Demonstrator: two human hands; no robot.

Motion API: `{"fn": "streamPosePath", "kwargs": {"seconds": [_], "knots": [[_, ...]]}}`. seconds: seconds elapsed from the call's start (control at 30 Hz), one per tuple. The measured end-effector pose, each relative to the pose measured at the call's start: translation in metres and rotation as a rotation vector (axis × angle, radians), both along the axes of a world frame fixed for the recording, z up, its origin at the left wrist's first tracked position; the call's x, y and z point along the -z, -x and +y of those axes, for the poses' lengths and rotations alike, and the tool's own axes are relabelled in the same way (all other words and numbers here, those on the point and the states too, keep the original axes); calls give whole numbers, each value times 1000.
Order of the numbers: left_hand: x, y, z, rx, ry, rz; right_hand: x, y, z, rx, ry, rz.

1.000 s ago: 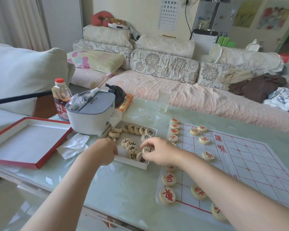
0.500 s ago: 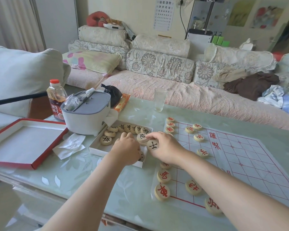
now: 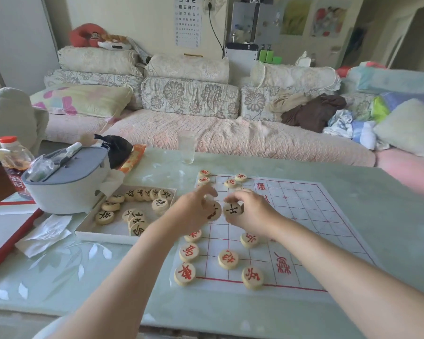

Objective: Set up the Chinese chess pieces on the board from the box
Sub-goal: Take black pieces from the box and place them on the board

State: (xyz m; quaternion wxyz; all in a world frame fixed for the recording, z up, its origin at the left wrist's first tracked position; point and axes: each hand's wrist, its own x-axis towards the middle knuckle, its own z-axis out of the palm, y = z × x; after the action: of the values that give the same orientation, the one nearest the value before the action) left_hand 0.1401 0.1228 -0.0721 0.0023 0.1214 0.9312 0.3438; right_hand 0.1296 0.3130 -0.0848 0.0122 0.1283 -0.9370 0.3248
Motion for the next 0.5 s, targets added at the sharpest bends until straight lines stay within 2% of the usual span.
{"fn": "streamPosePath", "kwargs": {"seconds": [0.13, 0.27, 0.37, 0.5], "knots": [[4, -1, 51, 79, -126, -132, 0, -12, 64, 115, -3, -48], [7, -5, 104, 158, -173, -157, 3, -25, 127, 236, -23, -84], [14, -10, 147, 206, -138, -115, 10, -30, 172, 340, -17, -107], [28, -12, 192, 272, -73, -165, 27, -30, 223, 446, -5, -104]]}}
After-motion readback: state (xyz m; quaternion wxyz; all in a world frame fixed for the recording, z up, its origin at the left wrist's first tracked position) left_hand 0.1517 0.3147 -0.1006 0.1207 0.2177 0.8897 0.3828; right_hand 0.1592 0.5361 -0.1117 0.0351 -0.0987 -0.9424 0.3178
